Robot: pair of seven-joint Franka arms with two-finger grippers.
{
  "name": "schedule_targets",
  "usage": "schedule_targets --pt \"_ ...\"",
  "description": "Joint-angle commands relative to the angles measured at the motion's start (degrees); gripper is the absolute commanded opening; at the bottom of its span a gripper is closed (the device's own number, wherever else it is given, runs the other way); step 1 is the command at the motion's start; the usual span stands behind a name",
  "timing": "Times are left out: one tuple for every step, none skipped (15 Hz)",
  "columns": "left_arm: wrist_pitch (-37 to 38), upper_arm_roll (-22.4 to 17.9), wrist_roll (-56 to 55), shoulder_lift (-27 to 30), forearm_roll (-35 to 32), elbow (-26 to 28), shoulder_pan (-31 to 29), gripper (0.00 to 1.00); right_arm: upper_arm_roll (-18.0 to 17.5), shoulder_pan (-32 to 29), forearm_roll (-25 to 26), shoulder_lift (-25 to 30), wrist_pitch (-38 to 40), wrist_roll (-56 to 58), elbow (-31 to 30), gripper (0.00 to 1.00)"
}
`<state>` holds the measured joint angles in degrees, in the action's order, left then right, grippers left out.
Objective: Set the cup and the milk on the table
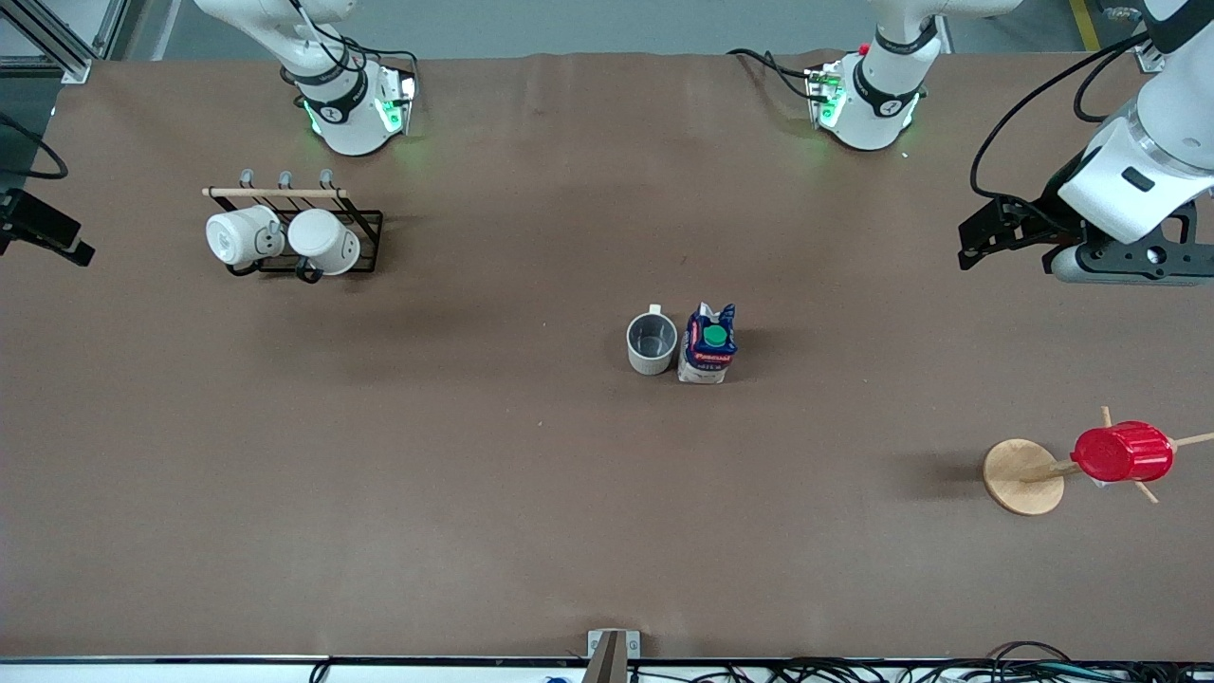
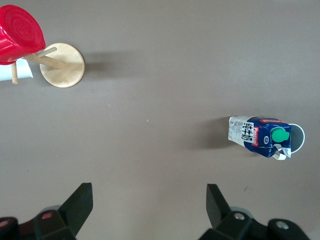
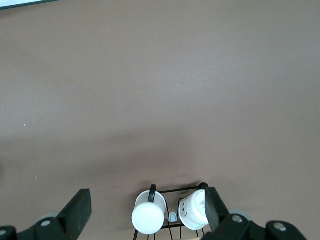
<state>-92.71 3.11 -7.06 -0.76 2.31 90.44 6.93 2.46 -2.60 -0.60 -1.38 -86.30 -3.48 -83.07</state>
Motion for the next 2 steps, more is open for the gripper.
schedule_targets --pt "-0.36 -0.21 -0.5 1.2 -0.55 1.14 0.28 1.0 0.0 -0.21 0.51 1.03 -0.01 1.02 -0.87 1.0" --pt "-0.36 -0.21 -0.5 1.2 -0.55 1.14 0.36 1.0 0.0 -0.21 0.51 1.03 -0.01 1.11 -0.87 1.0"
